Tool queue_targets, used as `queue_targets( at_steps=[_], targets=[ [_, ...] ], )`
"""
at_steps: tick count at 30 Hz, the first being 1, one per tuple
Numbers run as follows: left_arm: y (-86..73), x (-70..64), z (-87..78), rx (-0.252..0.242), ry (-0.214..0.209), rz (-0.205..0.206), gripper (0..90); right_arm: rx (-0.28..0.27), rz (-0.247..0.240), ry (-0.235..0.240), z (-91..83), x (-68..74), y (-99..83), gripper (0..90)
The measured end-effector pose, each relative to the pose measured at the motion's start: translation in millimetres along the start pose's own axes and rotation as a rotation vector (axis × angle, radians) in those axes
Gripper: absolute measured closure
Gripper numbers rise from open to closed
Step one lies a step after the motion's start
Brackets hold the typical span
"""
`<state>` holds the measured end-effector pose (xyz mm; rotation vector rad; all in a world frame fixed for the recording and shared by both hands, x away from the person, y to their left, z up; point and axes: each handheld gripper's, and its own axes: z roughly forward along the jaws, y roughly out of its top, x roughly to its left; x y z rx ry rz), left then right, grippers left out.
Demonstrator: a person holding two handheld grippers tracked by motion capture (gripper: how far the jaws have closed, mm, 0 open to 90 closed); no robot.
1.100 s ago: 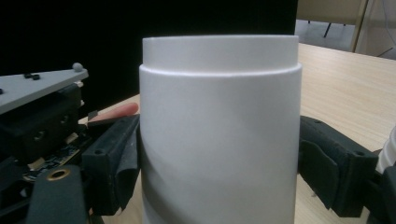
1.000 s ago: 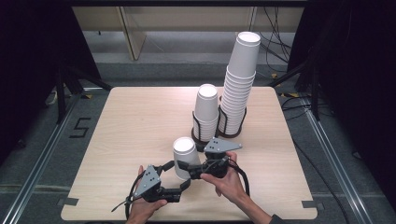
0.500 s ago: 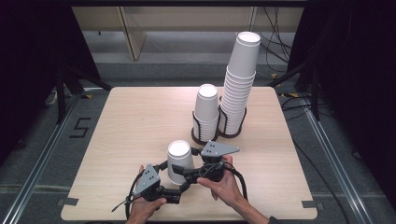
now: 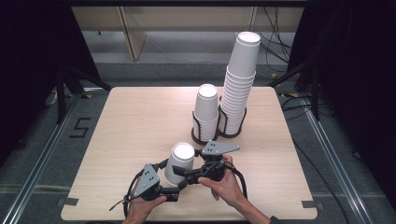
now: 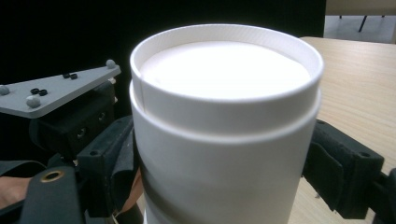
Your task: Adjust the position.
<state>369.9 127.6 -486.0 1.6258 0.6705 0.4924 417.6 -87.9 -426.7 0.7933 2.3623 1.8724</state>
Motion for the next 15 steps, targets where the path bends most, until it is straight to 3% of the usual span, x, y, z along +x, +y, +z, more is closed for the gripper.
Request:
queue_targets(
  at_steps=[3, 7, 9, 10, 11, 13, 15],
  targets=[
    [0.7, 1.6, -1.5, 0.033, 0.009, 0.005, 10.3, 0.017, 0.001, -0.002, -3.4, -1.3, 3.0, 15.1],
    [1.1, 2.9, -0.8, 0.097, 0.009, 0.083, 10.6, 0.025, 0.013, -0.006, -19.7, -9.9, 12.4, 15.2],
    [1.5, 2.0, -0.1, 0.12, 0.0, 0.091, 10.6, 0.026, 0.02, -0.007, -21.9, -10.9, 13.3, 15.4],
    [1.2, 0.1, 0.7, 0.147, 0.001, 0.141, 10.6, 0.054, -0.002, 0.003, -25.2, -13.4, 15.6, 15.4],
    [1.2, 0.1, 0.7, 0.147, 0.001, 0.141, 10.7, 0.054, -0.002, 0.003, -25.2, -13.4, 15.6, 15.4],
    [1.4, -3.0, 2.3, 0.192, -0.027, 0.175, 10.6, 0.105, -0.013, 0.017, -26.3, -13.9, 17.2, 15.5],
    [1.3, -3.9, 3.6, 0.197, -0.038, 0.18, 10.6, 0.124, -0.012, 0.022, -26.1, -13.4, 17.0, 15.5]
  ],
)
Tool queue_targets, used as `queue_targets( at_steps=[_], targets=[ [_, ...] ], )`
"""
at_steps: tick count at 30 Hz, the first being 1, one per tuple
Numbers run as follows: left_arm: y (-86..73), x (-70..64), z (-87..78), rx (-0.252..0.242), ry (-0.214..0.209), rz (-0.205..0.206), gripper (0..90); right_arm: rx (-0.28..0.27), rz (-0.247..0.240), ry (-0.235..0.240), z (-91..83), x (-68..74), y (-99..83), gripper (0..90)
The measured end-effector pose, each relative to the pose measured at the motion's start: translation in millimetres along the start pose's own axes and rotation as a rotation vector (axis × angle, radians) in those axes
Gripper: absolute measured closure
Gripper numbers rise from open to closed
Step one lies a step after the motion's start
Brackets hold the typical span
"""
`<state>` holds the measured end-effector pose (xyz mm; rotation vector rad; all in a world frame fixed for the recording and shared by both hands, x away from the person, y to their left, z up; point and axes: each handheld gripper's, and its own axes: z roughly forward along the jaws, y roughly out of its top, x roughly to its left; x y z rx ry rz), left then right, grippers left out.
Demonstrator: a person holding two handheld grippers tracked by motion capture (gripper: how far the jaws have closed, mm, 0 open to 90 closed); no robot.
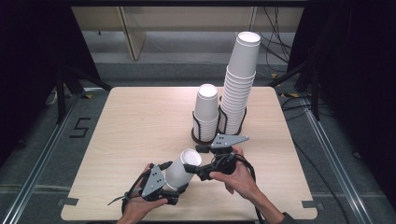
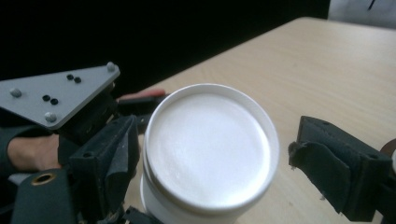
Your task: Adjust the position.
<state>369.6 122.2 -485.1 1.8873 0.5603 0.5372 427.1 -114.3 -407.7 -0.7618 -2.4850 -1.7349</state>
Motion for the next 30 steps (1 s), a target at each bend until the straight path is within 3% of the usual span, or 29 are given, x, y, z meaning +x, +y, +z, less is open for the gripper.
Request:
queue_targets(
  at_steps=[3, 4, 5, 6, 8, 12, 13, 14, 15, 16, 18, 19, 20, 21, 22, 23, 24, 27, 30],
  targets=[
    [1.6, -1.5, -1.0, 0.028, -0.01, 0.032, 10.6, 0.041, -0.017, 0.013, 1.1, 0.4, -1.8, 15.7],
    [2.0, -1.4, -1.8, 0.038, -0.015, 0.045, 10.6, 0.06, -0.003, 0.018, 1.4, 1.3, -2.4, 15.7],
    [2.0, -1.2, -1.2, 0.032, -0.023, 0.049, 10.6, 0.061, -0.014, 0.026, 3.3, 1.0, -3.1, 15.8],
    [2.7, -1.7, -2.3, 0.042, -0.026, 0.052, 10.6, 0.068, 0.006, 0.043, 4.3, 2.2, -3.8, 16.0],
    [2.8, -1.9, -2.1, 0.043, -0.031, 0.06, 10.6, 0.076, -0.013, 0.036, 5.2, 1.6, -3.8, 16.3],
    [2.1, -3.0, -2.0, 0.027, -0.055, 0.066, 9.0, 0.08, -0.001, 0.061, 8.9, 1.4, -6.2, 23.4],
    [0.8, -1.5, -3.8, -0.005, -0.058, 0.052, 7.9, 0.068, 0.035, 0.08, 8.4, 0.2, -6.0, 24.4],
    [0.8, -1.5, -3.8, -0.005, -0.058, 0.052, 6.8, 0.068, 0.035, 0.08, 8.4, 0.2, -6.0, 24.4],
    [-1.6, -1.3, -3.8, -0.081, -0.043, 0.017, 5.8, 0.05, 0.063, 0.087, 5.4, 0.2, -4.0, 25.0],
    [-1.6, -1.3, -3.8, -0.081, -0.043, 0.017, 5.3, 0.05, 0.063, 0.087, 5.4, 0.2, -4.0, 25.0],
    [-2.5, -0.1, -5.6, -0.132, -0.031, -0.015, 4.2, 0.024, 0.072, 0.08, 1.1, -0.3, -0.9, 25.1],
    [-2.5, 0.9, -7.4, -0.185, -0.035, -0.044, 3.3, -0.025, 0.097, 0.099, -1.7, -1.1, 1.2, 25.2],
    [-2.5, 0.9, -7.4, -0.185, -0.035, -0.044, 2.7, -0.025, 0.097, 0.099, -1.7, -1.1, 1.2, 25.2],
    [-1.8, 0.7, -8.6, -0.225, -0.033, -0.051, 2.1, -0.058, 0.119, 0.125, -4.1, -2.1, 2.8, 25.3],
    [-1.8, 0.7, -8.6, -0.225, -0.033, -0.051, 1.7, -0.058, 0.119, 0.125, -4.1, -2.1, 2.8, 25.3],
    [-0.8, 0.4, -10.3, -0.229, -0.034, -0.048, 2.0, -0.062, 0.153, 0.142, -5.3, -1.9, 3.3, 25.3],
    [-0.6, -0.6, -9.3, -0.256, -0.043, -0.058, 2.0, -0.062, 0.153, 0.142, -5.3, -1.9, 3.3, 25.3],
    [1.2, -2.5, -12.3, -0.265, -0.038, -0.044, 4.2, -0.081, 0.169, 0.175, -2.7, -1.4, 2.0, 25.3],
    [2.2, -0.7, -14.3, -0.261, -0.049, -0.047, 6.9, -0.081, 0.164, 0.171, -3.0, -2.3, 2.5, 25.3]
  ],
)
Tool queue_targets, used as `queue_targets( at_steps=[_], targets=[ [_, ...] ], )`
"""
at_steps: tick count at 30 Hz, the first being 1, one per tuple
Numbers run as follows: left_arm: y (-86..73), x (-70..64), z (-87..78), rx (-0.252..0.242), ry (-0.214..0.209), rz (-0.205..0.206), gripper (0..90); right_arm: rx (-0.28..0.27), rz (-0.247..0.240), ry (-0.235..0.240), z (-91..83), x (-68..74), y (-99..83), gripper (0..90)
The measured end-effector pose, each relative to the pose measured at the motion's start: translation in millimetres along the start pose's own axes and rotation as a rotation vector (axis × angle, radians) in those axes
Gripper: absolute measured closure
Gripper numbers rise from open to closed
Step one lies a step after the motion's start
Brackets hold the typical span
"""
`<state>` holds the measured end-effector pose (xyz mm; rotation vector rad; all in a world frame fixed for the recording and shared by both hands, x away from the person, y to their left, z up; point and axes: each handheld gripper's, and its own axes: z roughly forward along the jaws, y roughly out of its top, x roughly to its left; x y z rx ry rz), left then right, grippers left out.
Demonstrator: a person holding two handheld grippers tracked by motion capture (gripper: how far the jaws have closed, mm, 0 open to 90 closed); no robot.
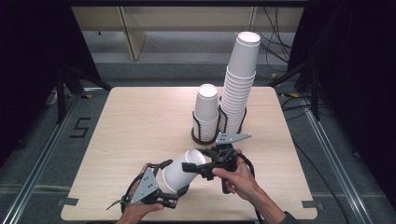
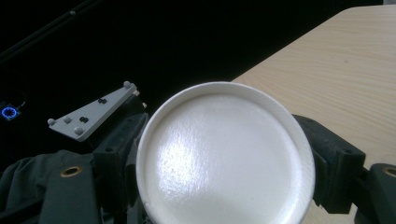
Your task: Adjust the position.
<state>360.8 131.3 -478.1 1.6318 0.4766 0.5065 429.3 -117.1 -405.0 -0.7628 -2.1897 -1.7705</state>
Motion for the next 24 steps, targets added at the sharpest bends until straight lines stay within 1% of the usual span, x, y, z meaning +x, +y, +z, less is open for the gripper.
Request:
queue_targets(
  at_steps=[1, 3, 4, 5, 6, 7, 8, 9, 10, 11, 12, 13, 14, 15, 16, 17, 18, 19, 20, 21, 22, 23, 24],
  targets=[
    [1.5, 0.4, -0.3, 0.004, -0.002, 0.01, 7.4, -0.002, 0.012, 0.009, -1.9, 0.1, 0.4, 25.0],
    [4.1, 1.7, -0.8, 0.021, -0.011, 0.018, 8.0, -0.001, 0.011, 0.014, -1.7, -0.5, 0.4, 25.0],
    [5.1, 3.2, -1.0, 0.029, -0.02, 0.029, 8.9, -0.004, 0.005, 0.008, -1.7, -1.7, 0.3, 24.9],
    [5.1, 3.4, -1.3, 0.036, -0.022, 0.034, 9.2, 0.003, 0.014, 0.017, -1.9, -0.6, 0.5, 24.7],
    [5.1, 3.4, -1.3, 0.036, -0.022, 0.034, 9.6, 0.003, 0.014, 0.017, -1.9, -0.6, 0.5, 24.7],
    [5.3, 4.1, -1.7, 0.054, -0.03, 0.037, 9.9, 0.015, 0.002, 0.011, -0.9, -2.6, 0.0, 24.3],
    [5.3, 4.1, -1.7, 0.054, -0.03, 0.037, 10.2, 0.015, 0.002, 0.011, -0.9, -2.6, 0.0, 24.3],
    [5.5, 4.2, -1.5, 0.063, -0.032, 0.038, 10.2, 0.02, 0.012, 0.018, -1.3, -2.2, -0.1, 24.1],
    [5.5, 4.9, -0.3, 0.076, -0.041, 0.04, 10.5, 0.03, -0.007, 0.009, -1.5, -3.2, -0.3, 23.3],
    [6.0, 5.4, -1.3, 0.099, -0.04, 0.039, 10.5, 0.037, -0.024, 0.001, -1.1, -3.7, -0.2, 22.2],
    [5.8, 6.2, -1.3, 0.112, -0.043, 0.035, 10.5, 0.052, -0.02, -0.011, -2.6, -2.5, 0.4, 20.9],
    [5.8, 6.2, -1.3, 0.112, -0.043, 0.035, 10.6, 0.052, -0.02, -0.011, -2.6, -2.5, 0.4, 20.9],
    [4.9, 7.1, -1.2, 0.137, -0.045, 0.034, 10.6, 0.07, -0.039, -0.029, -5.2, -2.0, 2.9, 16.8],
    [4.6, 7.8, -0.9, 0.15, -0.05, 0.037, 10.7, 0.068, -0.068, -0.041, -6.8, -2.4, 4.9, 16.4],
    [4.6, 7.8, -0.9, 0.15, -0.05, 0.037, 10.7, 0.079, -0.09, -0.044, -7.7, -2.6, 6.4, 15.8],
    [4.4, 8.1, -0.2, 0.167, -0.063, 0.031, 10.7, 0.107, -0.092, -0.059, -10.1, -0.6, 8.0, 15.7],
    [4.1, 8.0, 0.6, 0.182, -0.065, 0.041, 10.7, 0.107, -0.092, -0.059, -10.1, -0.6, 8.0, 15.7],
    [4.7, 8.6, 1.0, 0.224, -0.092, 0.037, 10.8, 0.151, -0.156, -0.094, -13.7, 1.1, 11.6, 16.0],
    [4.7, 8.6, 1.0, 0.224, -0.092, 0.037, 10.8, 0.151, -0.156, -0.094, -13.7, 1.1, 11.6, 16.0],
    [4.8, 8.0, 1.9, 0.248, -0.1, 0.053, 10.8, 0.204, -0.229, -0.104, -16.9, 4.2, 14.9, 15.8],
    [4.8, 8.0, 1.9, 0.248, -0.1, 0.053, 10.8, 0.204, -0.229, -0.104, -16.9, 4.2, 14.9, 15.8],
    [5.4, 8.1, 3.4, 0.274, -0.13, 0.06, 10.8, 0.253, -0.303, -0.122, -19.7, 7.8, 18.1, 16.1],
    [5.4, 8.1, 3.4, 0.274, -0.13, 0.06, 10.8, 0.279, -0.339, -0.12, -19.9, 10.1, 18.8, 16.1]
  ],
)
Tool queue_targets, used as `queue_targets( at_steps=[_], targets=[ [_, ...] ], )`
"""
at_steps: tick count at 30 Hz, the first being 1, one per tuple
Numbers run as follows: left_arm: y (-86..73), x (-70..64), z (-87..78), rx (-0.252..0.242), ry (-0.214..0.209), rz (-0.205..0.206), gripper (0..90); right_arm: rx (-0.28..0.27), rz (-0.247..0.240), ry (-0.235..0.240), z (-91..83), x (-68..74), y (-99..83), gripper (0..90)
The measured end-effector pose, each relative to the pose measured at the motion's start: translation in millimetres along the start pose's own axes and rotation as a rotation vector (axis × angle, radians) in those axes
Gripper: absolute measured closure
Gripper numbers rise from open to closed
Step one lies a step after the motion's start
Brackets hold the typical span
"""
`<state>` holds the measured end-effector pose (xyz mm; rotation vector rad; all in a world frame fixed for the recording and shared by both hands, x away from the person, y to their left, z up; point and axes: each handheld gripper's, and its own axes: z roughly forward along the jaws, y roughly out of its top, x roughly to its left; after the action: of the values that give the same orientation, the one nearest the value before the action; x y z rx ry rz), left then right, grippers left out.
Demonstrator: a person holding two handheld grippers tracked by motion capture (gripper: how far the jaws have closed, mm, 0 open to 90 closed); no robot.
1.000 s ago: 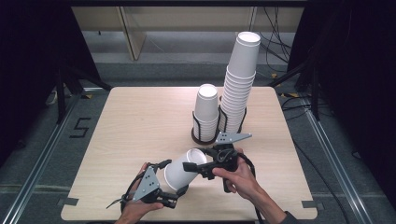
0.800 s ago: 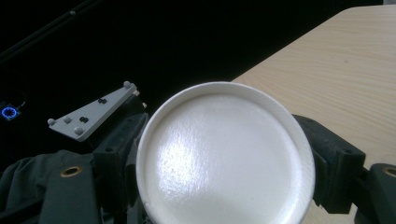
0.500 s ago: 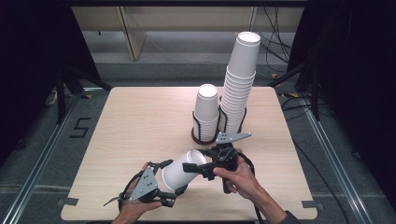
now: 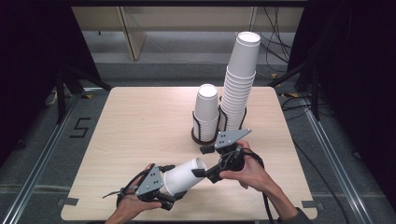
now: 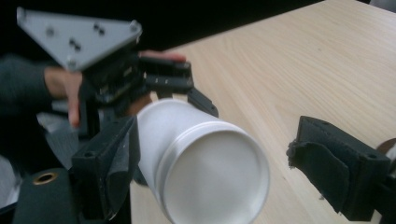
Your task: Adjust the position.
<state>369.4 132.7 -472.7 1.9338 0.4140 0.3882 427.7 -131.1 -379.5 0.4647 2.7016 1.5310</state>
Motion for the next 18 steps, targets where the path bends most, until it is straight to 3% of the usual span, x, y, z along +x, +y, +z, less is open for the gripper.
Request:
queue_targets(
  at_steps=[1, 2, 3, 4, 6, 8, 9, 10, 11, 18],
  targets=[
    [1.1, 0.0, -0.7, 0.033, -0.009, 0.01, 10.8, 0.024, -0.05, -0.006, -1.0, 1.8, 1.3, 16.1],
    [1.6, -0.1, -0.5, 0.05, -0.015, 0.024, 10.8, 0.024, -0.05, -0.006, -1.0, 1.8, 1.3, 16.1],
    [1.7, -0.5, 0.1, 0.067, -0.023, 0.031, 10.8, 0.086, -0.104, 0.005, -0.7, 6.4, 2.9, 16.5],
    [2.0, -1.0, -0.2, 0.082, -0.021, 0.037, 10.8, 0.102, -0.131, 0.009, 0.4, 8.5, 3.3, 16.9],
    [2.2, -0.9, 0.0, 0.091, -0.025, 0.042, 10.8, 0.142, -0.177, 0.005, 4.3, 12.0, 3.2, 17.2],
    [2.7, -1.6, 0.6, 0.113, -0.026, 0.064, 10.8, 0.164, -0.194, 0.0, 7.0, 13.5, 2.8, 17.2],
    [3.3, -3.2, 1.6, 0.125, -0.032, 0.074, 10.8, 0.211, -0.236, 0.004, 13.6, 16.5, 1.2, 17.8],
    [3.3, -3.2, 1.6, 0.125, -0.032, 0.074, 10.8, 0.211, -0.236, 0.004, 13.6, 16.5, 1.2, 17.8],
    [3.8, -4.4, 1.3, 0.13, -0.025, 0.081, 10.8, 0.254, -0.268, -0.001, 19.6, 19.8, -0.3, 17.9],
    [6.7, -8.5, 1.3, 0.16, -0.041, 0.138, 10.8, 0.354, -0.364, 0.013, 34.0, 25.4, -2.8, 17.9]
  ],
)
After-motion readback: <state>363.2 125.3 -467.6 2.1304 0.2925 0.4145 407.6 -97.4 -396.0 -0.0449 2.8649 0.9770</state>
